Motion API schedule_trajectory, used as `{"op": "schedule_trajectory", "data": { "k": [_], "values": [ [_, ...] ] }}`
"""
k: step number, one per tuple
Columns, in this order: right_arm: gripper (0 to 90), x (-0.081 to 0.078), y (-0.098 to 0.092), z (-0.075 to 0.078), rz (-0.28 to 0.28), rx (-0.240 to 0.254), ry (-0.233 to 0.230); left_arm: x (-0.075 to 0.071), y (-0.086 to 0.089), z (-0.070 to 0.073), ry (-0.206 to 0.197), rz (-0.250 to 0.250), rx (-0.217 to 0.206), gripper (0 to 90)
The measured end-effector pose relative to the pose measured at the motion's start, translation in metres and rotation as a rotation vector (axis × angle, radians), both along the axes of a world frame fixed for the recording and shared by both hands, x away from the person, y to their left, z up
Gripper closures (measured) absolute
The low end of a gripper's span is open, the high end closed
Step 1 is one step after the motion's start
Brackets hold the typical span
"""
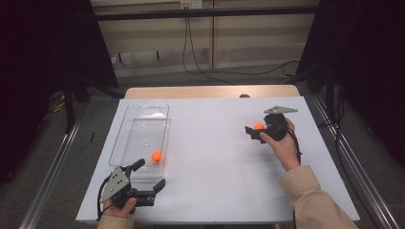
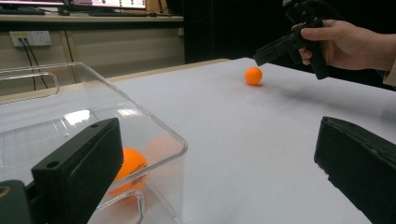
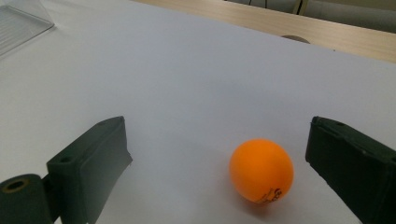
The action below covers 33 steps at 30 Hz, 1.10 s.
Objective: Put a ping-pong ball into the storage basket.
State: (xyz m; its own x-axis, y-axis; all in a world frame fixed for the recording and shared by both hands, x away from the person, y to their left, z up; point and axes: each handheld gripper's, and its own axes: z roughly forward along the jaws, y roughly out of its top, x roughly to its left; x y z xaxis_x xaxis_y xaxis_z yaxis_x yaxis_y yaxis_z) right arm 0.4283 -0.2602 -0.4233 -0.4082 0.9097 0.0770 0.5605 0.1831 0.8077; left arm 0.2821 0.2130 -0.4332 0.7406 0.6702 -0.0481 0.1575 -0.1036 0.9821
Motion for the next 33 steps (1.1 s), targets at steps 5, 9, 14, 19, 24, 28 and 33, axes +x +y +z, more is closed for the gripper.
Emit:
{"op": "schedule_trajectory", "data": {
  "k": [5, 9, 14, 19, 24, 28, 33],
  "values": [
    [6.1, 0.002, -0.003, -0.001, -0.011, -0.002, -0.004, 0.0, 0.0, 0.0, 0.003, 0.004, -0.011, 1.1],
    [6.2, 0.003, -0.005, -0.003, -0.025, -0.001, 0.001, 0.0, 0.0, 0.0, 0.001, 0.001, 0.0, 1.1],
    [6.3, 0.005, -0.007, -0.005, -0.038, -0.006, 0.004, 0.0, 0.0, 0.0, 0.001, 0.001, 0.001, 1.1],
    [7.0, 0.006, -0.01, -0.007, -0.063, -0.009, 0.009, 0.0, 0.0, 0.0, 0.003, 0.001, 0.001, 1.1],
    [7.2, 0.007, -0.012, -0.009, -0.081, -0.005, 0.012, 0.0, 0.0, 0.0, 0.002, 0.001, -0.001, 1.1],
    [7.6, 0.008, -0.013, -0.01, -0.089, -0.006, 0.012, 0.0, 0.0, 0.0, 0.001, 0.0, 0.0, 1.1],
    [9.5, 0.009, -0.013, -0.012, -0.093, -0.006, 0.019, 0.0, 0.0, 0.0, 0.003, 0.0, 0.0, 1.2]
  ]
}}
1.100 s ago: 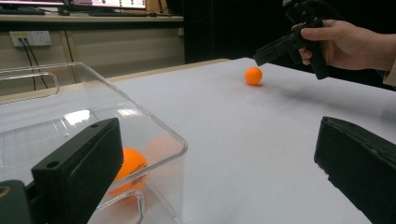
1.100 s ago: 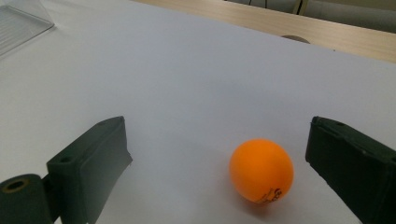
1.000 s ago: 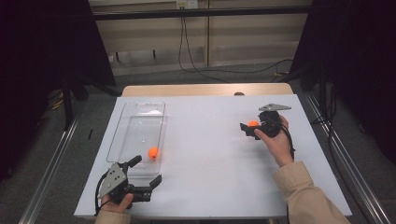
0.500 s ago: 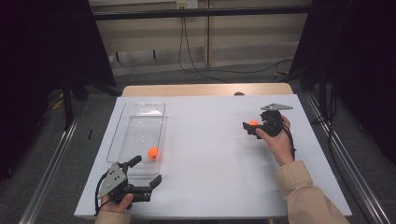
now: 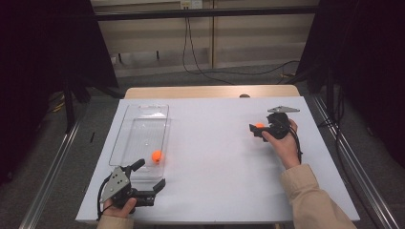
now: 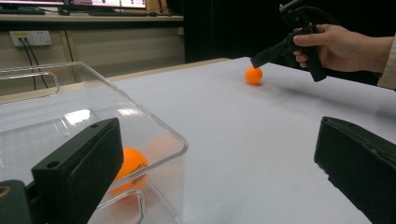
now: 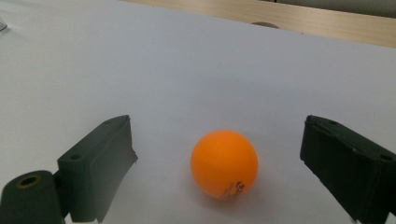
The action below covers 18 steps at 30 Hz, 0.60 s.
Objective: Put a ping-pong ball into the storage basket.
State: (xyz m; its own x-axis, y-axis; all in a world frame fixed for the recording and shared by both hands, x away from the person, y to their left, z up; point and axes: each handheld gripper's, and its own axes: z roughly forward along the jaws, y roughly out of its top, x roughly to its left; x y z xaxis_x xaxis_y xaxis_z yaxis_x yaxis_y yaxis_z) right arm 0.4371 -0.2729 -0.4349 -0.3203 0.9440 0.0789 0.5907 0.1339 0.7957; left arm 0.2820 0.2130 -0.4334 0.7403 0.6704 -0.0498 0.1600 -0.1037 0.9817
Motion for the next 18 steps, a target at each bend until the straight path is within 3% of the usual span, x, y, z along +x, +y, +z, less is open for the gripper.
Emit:
{"op": "schedule_trajectory", "data": {
  "k": [18],
  "values": [
    [19.1, 0.0035, -0.0003, -0.0067, -0.016, -0.014, 0.016, 0.0, 0.0008, 0.0002, -0.002, 0.001, 0.002, 1.2]
  ]
}}
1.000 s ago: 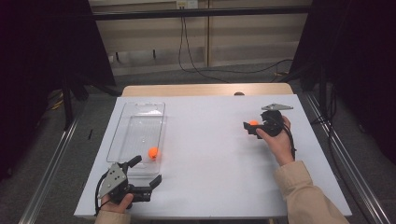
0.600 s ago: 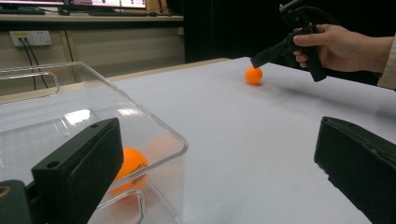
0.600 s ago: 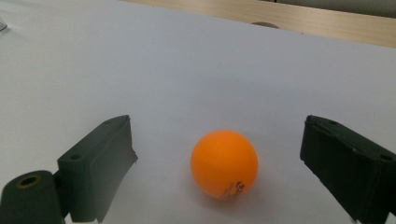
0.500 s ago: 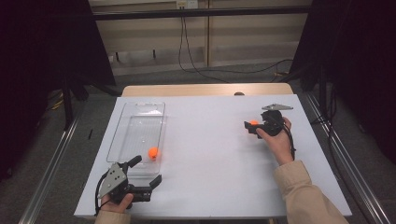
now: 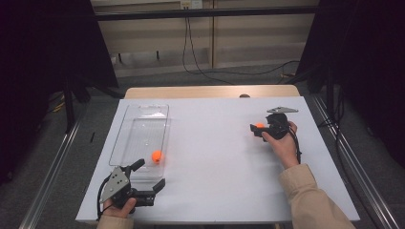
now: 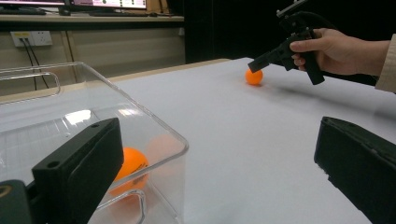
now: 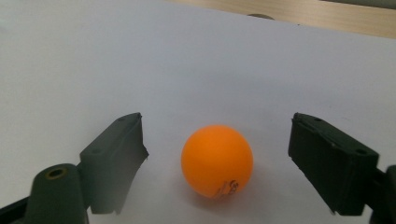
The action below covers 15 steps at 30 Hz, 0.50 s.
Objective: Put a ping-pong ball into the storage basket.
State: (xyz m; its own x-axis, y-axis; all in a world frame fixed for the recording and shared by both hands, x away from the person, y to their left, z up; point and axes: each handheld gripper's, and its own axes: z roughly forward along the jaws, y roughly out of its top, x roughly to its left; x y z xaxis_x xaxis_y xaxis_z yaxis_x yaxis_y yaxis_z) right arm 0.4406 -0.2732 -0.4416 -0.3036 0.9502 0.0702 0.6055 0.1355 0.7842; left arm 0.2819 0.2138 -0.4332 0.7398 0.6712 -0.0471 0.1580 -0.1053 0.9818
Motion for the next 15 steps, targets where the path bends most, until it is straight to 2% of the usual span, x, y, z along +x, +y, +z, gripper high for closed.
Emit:
{"op": "schedule_trajectory", "data": {
  "k": [1, 8, 15],
  "values": [
    [19.5, 0.0001, 0.0003, -0.0002, 0.0, -0.001, 0.0, -0.0001, -0.0008, -0.0002, 0.001, 0.003, -0.013, 1.2],
    [20.9, 0.0009, 0.0001, -0.0019, -0.018, -0.01, 0.01, -0.0003, -0.0003, 0.0, 0.001, 0.0, -0.002, 1.2],
    [28.7, 0.0019, -0.0008, -0.0046, -0.028, -0.013, 0.027, -0.0004, -0.0005, -0.0001, 0.0, 0.003, -0.008, 1.2]
  ]
}}
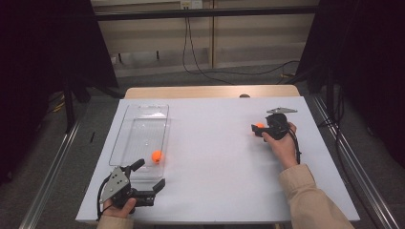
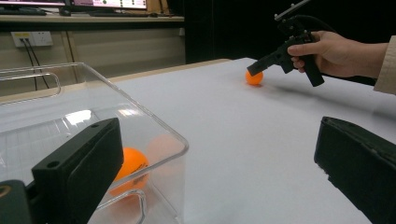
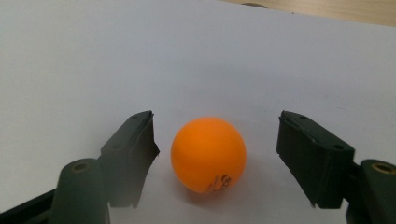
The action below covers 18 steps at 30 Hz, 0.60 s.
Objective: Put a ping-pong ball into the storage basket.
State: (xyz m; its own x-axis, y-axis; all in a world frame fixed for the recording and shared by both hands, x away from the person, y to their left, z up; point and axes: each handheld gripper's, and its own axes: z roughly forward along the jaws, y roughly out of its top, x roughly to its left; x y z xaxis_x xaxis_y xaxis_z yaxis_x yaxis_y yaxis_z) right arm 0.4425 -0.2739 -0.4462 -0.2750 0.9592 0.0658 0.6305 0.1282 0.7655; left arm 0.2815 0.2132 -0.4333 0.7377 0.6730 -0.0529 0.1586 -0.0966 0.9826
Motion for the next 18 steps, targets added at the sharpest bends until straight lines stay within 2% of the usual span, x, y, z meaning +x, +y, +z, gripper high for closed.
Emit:
{"op": "schedule_trajectory", "data": {
  "k": [6, 9, 18],
  "values": [
    [34.2, 0.0015, 0.0003, -0.0028, 0.005, -0.01, 0.008, 0.0, 0.0006, -0.0003, 0.001, -0.002, 0.009, 1.2],
    [36.5, 0.0019, 0.0012, -0.0052, 0.006, -0.009, 0.031, 0.0, 0.0008, -0.0002, 0.0, -0.002, 0.007, 1.2],
    [42.8, 0.0026, 0.0032, -0.0075, 0.021, -0.032, 0.033, -0.0001, 0.0007, -0.0003, 0.001, -0.001, 0.008, 1.2]
  ]
}}
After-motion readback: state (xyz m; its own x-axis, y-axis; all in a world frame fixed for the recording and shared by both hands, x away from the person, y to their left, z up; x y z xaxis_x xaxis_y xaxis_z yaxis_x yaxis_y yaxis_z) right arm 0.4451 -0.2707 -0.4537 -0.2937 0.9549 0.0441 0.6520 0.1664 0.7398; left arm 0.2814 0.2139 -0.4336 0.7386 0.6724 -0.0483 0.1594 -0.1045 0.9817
